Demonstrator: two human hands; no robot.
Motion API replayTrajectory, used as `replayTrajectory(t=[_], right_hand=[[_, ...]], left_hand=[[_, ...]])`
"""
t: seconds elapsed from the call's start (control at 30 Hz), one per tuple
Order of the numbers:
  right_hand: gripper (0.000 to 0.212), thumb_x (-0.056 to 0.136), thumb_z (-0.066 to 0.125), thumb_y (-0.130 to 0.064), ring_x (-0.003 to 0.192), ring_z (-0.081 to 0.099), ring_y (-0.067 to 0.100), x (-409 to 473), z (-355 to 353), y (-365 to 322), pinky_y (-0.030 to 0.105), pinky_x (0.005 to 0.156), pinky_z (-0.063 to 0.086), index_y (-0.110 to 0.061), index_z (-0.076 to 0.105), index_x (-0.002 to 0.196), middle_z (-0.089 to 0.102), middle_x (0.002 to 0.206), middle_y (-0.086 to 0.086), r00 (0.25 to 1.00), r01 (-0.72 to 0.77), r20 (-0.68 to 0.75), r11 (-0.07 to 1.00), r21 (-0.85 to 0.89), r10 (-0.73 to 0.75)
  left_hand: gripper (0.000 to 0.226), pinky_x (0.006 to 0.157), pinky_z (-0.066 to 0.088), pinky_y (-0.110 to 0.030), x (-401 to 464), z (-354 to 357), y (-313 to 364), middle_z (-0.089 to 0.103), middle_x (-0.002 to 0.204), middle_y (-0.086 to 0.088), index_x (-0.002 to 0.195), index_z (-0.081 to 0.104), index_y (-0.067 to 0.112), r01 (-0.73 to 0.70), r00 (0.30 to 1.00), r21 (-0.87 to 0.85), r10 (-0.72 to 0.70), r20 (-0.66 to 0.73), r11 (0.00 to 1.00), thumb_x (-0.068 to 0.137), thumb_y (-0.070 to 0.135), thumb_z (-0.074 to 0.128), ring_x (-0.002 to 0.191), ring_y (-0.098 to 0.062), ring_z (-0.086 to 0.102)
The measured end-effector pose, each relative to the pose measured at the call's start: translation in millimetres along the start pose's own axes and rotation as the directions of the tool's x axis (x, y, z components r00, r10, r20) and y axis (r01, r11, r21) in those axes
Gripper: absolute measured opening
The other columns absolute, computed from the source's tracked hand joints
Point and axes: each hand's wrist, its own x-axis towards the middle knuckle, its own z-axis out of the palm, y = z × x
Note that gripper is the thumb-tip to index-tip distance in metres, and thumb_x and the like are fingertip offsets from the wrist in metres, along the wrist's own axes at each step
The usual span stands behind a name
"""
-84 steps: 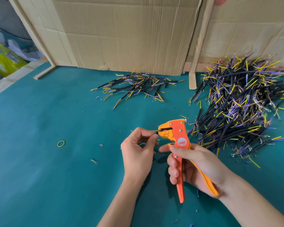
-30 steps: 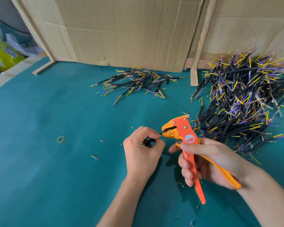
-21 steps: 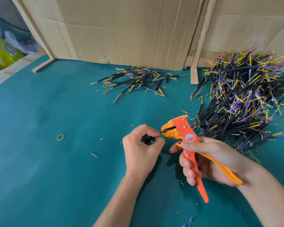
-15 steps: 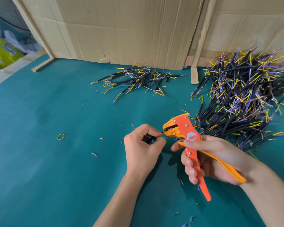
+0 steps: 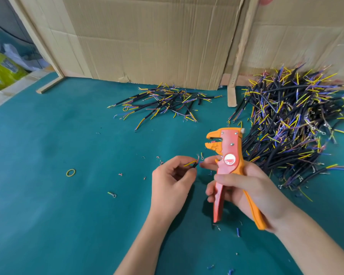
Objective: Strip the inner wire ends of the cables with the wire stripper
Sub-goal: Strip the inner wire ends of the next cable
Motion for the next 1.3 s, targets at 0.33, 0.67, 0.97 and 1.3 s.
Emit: replayTrajectory(t=[0.33, 0.67, 0.97, 1.3], right_hand=[[0.047, 0.076, 0.071, -0.005, 0.073, 0.062, 0.039, -1.7, 0.2, -3.6, 0.045, 0.066, 0.055, 0.002, 0.064, 0.122, 0.068, 0.119, 0.02, 1.0, 0.003, 0.015, 0.999, -0.051, -0.003], [0.05, 0.073, 0.079, -0.012, 0.074, 0.066, 0.04, -2.9, 1.0, -4.7, 0.05, 0.071, 0.058, 0.005, 0.067, 0.118, 0.067, 0.108, 0.035, 0.976, -0.214, 0.046, 0.976, 0.047, 0.212], [0.052, 0.073, 0.079, -0.006, 0.075, 0.064, 0.042, -8.3, -5.2, -12.7, 0.052, 0.072, 0.056, 0.007, 0.063, 0.121, 0.061, 0.092, 0.032, 0.932, -0.299, 0.206, 0.954, -0.034, 0.299], [0.047, 0.08, 0.073, -0.003, 0.068, 0.06, 0.038, -8.1, 2.3, -8.3, 0.049, 0.065, 0.056, 0.01, 0.06, 0.123, 0.057, 0.083, 0.026, 0.947, -0.268, 0.168, 0.962, -0.05, 0.272]], left_hand=[[0.012, 0.069, 0.052, -0.029, 0.8, -0.5, -4.6, 0.072, 0.075, 0.006, 0.082, 0.075, 0.022, -0.05, 0.999, 0.092, 0.051, -0.009, 0.994, 0.087, 0.011, 0.071, 0.068, -0.015, 0.065], [0.021, 0.062, 0.046, -0.014, 4.6, -9.2, -8.8, 0.072, 0.077, 0.005, 0.082, 0.074, 0.021, 0.0, 0.985, -0.131, -0.023, -0.173, 0.991, 0.087, 0.001, 0.074, 0.066, -0.005, 0.06], [0.027, 0.071, 0.049, -0.015, -2.3, -2.4, -4.3, 0.071, 0.082, 0.011, 0.08, 0.073, 0.028, -0.109, 0.959, 0.157, 0.146, -0.245, 0.982, 0.083, 0.001, 0.076, 0.078, -0.01, 0.068], [0.021, 0.069, 0.044, -0.009, -4.4, 1.0, -1.7, 0.066, 0.08, 0.011, 0.083, 0.074, 0.019, -0.194, 0.939, 0.315, 0.269, -0.214, 0.929, 0.081, -0.002, 0.078, 0.077, -0.009, 0.065]])
